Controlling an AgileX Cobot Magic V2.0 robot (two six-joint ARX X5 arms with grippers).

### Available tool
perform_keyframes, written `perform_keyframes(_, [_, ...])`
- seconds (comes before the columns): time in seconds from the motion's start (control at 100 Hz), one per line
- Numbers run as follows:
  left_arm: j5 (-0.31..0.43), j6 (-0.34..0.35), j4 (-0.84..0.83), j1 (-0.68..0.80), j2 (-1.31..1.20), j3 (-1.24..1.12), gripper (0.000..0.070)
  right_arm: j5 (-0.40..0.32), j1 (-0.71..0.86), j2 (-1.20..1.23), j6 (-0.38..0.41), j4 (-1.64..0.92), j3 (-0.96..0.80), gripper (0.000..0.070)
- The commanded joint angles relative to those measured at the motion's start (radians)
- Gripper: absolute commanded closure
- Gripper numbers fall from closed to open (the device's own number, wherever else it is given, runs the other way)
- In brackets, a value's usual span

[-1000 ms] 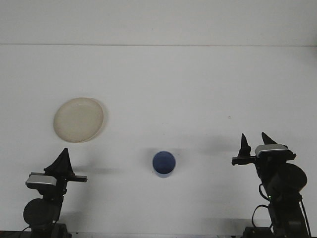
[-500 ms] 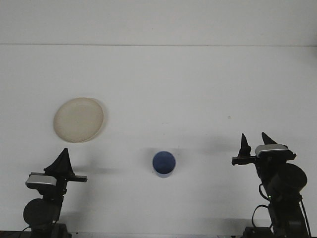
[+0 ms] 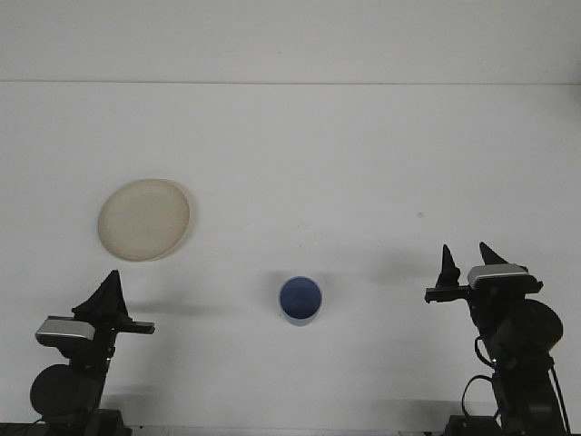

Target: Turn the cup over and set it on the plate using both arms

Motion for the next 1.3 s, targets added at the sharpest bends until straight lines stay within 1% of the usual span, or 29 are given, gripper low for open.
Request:
perform_keyframes(0.0, [0.001,-0.011,-0.063,0.001,0.031,0.067,0.0689,0.0,0.002,0.002,0.01,0.013,0.004,0.0262])
perform_keyframes(0.21, [0.001,-0.072,-0.323,0.001,0.227,0.342,0.0689,0.0,0.002,0.002,0.01,0.013,0.004,0.0262])
perform_keyframes(0.46, [0.001,-0.061,-0.621,0.001,0.525,0.674,0.0689,0.0,0.002,0.002,0.01,0.013,0.004,0.0261])
perform_keyframes(0.69, [0.001,-0.038,-0.896,0.0,0.758,0.864,0.0689,0.0,0.002,0.002,0.01,0.013,0.004,0.0262])
perform_keyframes(0.76, [0.001,-0.039,-0.929,0.0,0.804,0.884,0.0689,0.0,0.002,0.002,0.01,0.013,0.004,0.0261])
perform_keyframes(0.86, [0.001,-0.04,-0.931,0.0,0.837,0.886,0.0689,0.0,0.002,0.002,0.01,0.013,0.004,0.0262])
perform_keyframes(1.15, [0.001,-0.043,-0.93,0.0,0.838,0.886,0.068,0.0,0.002,0.002,0.01,0.013,0.004,0.0262])
perform_keyframes(1.19, [0.001,-0.043,-0.93,0.0,0.838,0.886,0.0665,0.0,0.002,0.002,0.01,0.013,0.004,0.0261])
perform_keyframes(1.22, [0.001,-0.043,-0.93,0.0,0.838,0.886,0.0629,0.0,0.002,0.002,0.01,0.013,0.004,0.0262])
perform_keyframes(1.25, [0.001,-0.043,-0.931,0.0,0.838,0.886,0.0577,0.0,0.002,0.002,0.01,0.013,0.004,0.0262])
perform_keyframes(1.29, [0.001,-0.043,-0.931,0.0,0.838,0.886,0.0485,0.0,0.002,0.002,0.01,0.013,0.004,0.0262])
